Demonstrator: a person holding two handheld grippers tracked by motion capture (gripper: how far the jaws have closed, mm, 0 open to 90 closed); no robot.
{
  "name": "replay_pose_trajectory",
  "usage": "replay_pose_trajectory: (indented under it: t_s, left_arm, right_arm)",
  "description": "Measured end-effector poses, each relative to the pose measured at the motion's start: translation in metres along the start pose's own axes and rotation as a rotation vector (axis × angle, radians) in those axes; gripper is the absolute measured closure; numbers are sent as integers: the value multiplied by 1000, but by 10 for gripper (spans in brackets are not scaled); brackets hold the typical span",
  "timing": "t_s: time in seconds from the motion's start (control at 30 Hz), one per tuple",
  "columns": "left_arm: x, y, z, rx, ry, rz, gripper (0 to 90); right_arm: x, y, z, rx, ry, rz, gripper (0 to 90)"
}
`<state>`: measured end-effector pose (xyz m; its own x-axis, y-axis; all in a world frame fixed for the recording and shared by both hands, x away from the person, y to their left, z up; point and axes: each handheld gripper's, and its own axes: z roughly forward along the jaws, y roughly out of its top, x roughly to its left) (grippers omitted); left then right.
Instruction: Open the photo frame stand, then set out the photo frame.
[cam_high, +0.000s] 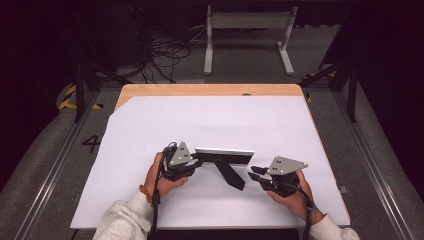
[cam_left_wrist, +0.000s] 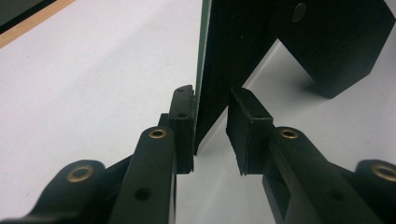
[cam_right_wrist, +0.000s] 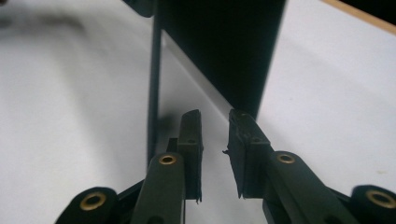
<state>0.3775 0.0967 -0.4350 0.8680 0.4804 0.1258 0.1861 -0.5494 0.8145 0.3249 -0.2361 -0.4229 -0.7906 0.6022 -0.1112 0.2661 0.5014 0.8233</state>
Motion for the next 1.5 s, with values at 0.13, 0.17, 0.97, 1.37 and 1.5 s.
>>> replay_pose_trajectory:
  t_s: [0.13,0.17,0.97,1.37,1.5]
  left_arm:
    - [0,-1,-1,0,-1,-2,714]
    - [0,-1,-1,0,-3,-2,713]
    - [1,-2,-9,-10,0,16,781]
    - [0,-2,-10,-9,-4,9,784]
    - [1,-2,-10,-8,-6,19,785]
  right_arm:
    - [-5,2,-1,-25,-33,21,778]
    - [-6,2,-1,-36,-39,23,783]
    - [-14,11,7,-66,-58,43,778]
    - [-13,13,12,-57,-60,33,779]
    - [-12,13,13,-53,-61,35,782]
